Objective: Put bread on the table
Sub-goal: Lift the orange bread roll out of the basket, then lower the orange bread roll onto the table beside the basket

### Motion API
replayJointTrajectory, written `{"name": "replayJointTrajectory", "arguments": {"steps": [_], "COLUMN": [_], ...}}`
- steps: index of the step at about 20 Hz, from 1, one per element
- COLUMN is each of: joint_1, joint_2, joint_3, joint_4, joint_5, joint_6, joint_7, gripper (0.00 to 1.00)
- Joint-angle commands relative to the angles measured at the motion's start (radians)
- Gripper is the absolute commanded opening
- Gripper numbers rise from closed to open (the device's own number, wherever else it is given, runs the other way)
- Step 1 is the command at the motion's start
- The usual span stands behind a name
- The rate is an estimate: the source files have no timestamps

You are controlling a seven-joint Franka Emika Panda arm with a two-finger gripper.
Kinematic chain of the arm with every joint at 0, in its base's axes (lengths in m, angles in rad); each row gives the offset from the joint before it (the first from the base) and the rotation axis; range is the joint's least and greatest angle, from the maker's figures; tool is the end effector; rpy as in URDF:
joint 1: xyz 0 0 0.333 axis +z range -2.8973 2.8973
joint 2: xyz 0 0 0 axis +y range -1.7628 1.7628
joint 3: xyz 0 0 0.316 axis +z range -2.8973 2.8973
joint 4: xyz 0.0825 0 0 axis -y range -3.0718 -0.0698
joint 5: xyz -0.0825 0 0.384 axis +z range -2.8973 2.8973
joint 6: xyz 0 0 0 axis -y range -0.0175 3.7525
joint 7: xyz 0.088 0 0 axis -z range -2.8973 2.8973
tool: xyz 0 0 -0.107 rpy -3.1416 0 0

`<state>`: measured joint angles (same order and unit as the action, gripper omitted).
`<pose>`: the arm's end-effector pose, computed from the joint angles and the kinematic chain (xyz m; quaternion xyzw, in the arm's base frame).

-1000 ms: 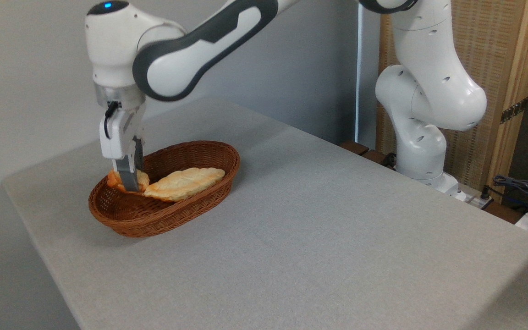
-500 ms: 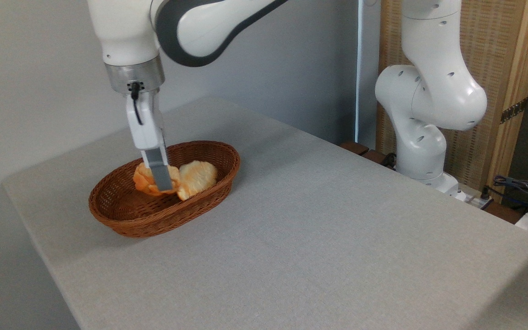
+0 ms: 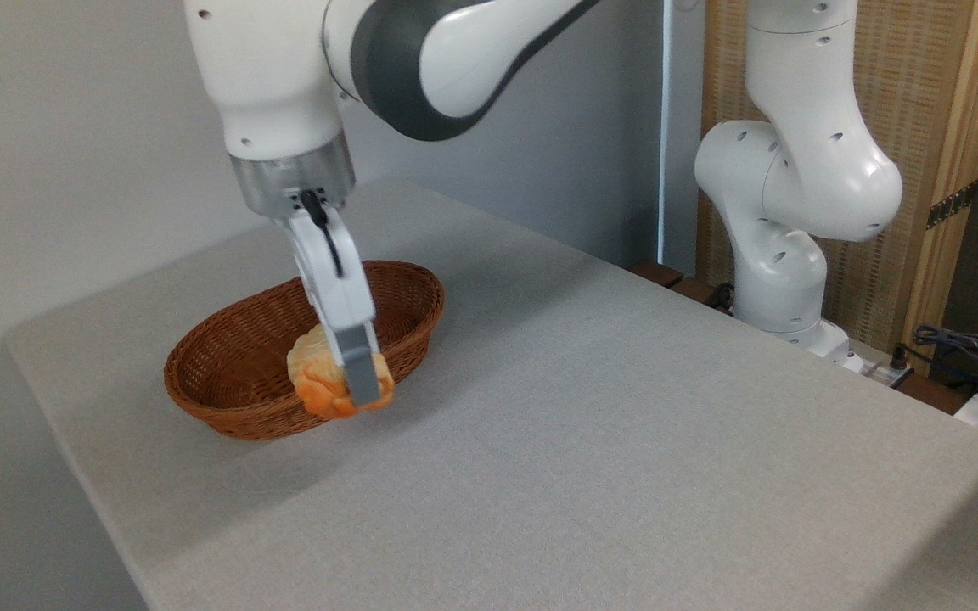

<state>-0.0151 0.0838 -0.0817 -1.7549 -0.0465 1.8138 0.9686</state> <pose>0.5831 -0.0591 0.5100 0.8641 -0.5025 -0.0002 0.0287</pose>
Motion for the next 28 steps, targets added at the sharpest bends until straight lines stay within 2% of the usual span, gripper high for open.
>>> {"name": "replayJointTrajectory", "arguments": {"steps": [1,2,3,7,25,28], "joint_1": [-0.009,-0.009,-0.009,-0.009,-0.011,-0.011], "joint_2": [-0.007,-0.007,-0.004,0.007,-0.002,-0.009], "joint_3": [0.063,0.066,0.069,0.069,0.069,0.069], "joint_4": [-0.028,-0.031,-0.040,-0.044,-0.026,0.023], "joint_5": [-0.016,-0.015,-0.004,-0.004,-0.012,-0.012], "joint_6": [-0.021,-0.021,-0.019,-0.019,-0.002,0.001], "joint_7": [0.001,0.002,0.007,0.044,0.041,0.041], "gripper": [0.84,0.94,1.00,1.00,1.00,1.00]}}
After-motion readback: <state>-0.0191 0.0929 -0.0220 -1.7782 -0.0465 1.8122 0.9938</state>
